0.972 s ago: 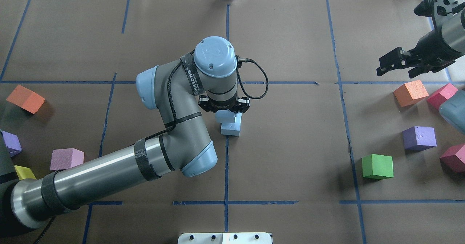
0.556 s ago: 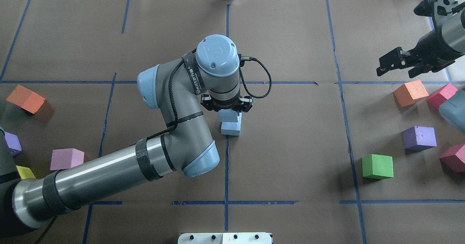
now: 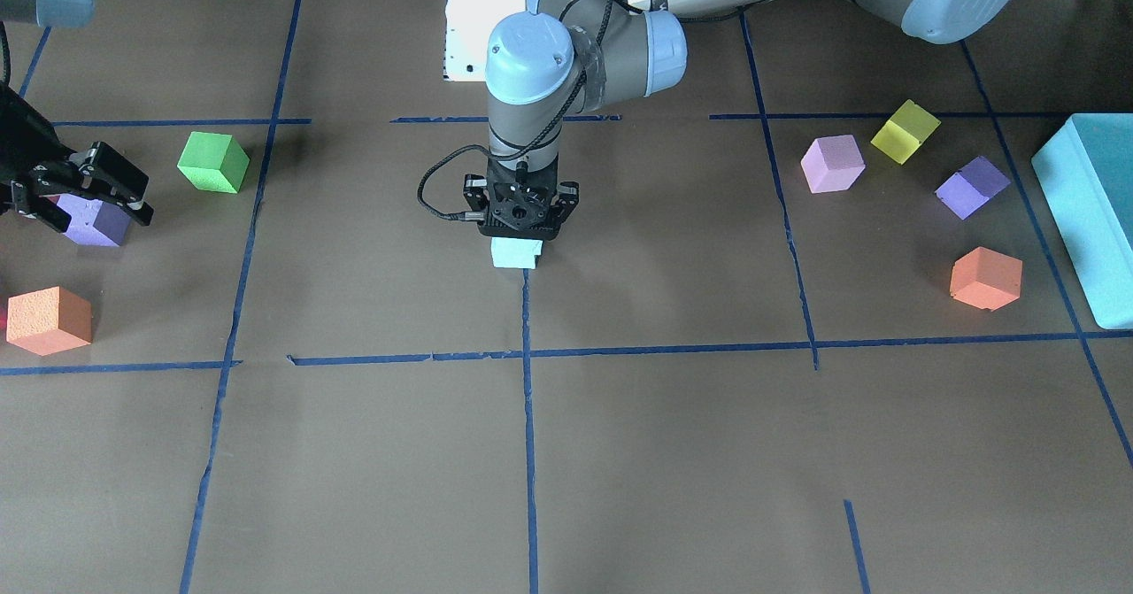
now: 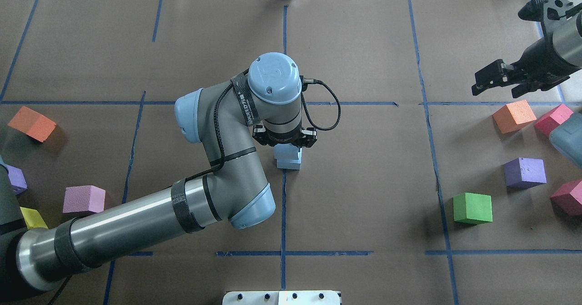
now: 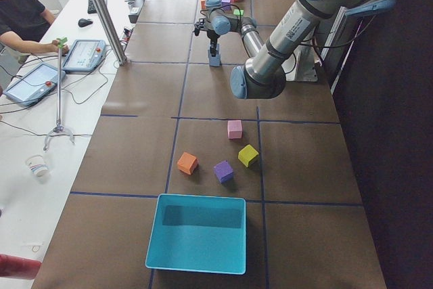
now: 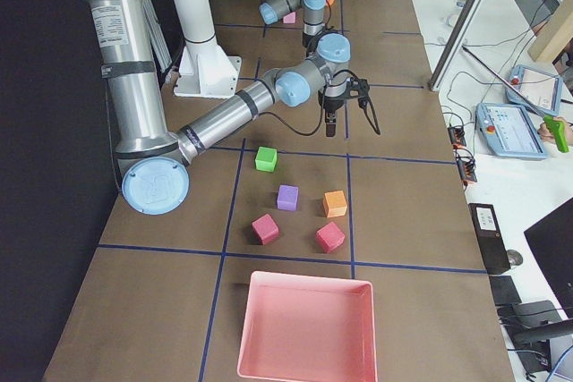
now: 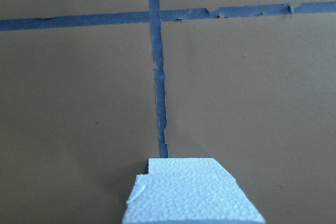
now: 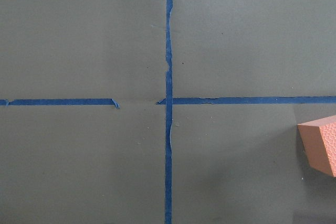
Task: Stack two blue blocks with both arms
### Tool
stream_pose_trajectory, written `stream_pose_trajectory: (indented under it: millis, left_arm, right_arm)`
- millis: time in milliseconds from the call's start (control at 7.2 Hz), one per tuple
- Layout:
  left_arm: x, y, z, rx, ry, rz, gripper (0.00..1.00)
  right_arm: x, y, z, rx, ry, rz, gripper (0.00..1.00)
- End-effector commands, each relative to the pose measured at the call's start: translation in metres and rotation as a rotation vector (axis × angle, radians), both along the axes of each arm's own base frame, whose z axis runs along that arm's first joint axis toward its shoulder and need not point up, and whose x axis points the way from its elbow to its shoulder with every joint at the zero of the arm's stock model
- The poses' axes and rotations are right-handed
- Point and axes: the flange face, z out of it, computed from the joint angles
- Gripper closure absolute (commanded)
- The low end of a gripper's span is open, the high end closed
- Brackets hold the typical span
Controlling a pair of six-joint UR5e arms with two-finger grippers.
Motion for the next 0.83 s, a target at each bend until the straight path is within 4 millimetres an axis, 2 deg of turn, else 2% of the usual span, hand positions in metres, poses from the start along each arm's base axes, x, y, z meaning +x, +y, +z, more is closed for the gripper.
stream_pose_trajectory:
  millis: [0,139,417,556,694]
  left_arm:
    - [0.0005,0.0007,0.0002,-0.001,0.0,0.001,0.68]
    - [0.0004,0.0007,-0.001,0.0,0.001,0.001,0.57]
    - [-0.0006,0.0,-0.0022,0.01,0.001,-0.008,0.05]
    - [-0.0031,0.0005,-0.0061,0.027,0.004,-0.021,0.0]
    - [-0.0065,0.0024,-0.0095,0.032,0.013,-0.021,0.0]
  right_arm:
    - [0.0001,0.0002,0.0011,-0.002,0.001,0.0,0.0]
    - [0.0,-0.0001,0.0003,-0.002,0.0,0.001,0.0]
    - [0.0001,0.0002,0.0011,-0.003,0.001,0.001,0.0]
    - [0.0,-0.0001,0.0003,-0.003,0.0,0.002,0.0]
    - [0.0001,0.0002,0.0011,-0.004,0.001,0.002,0.0]
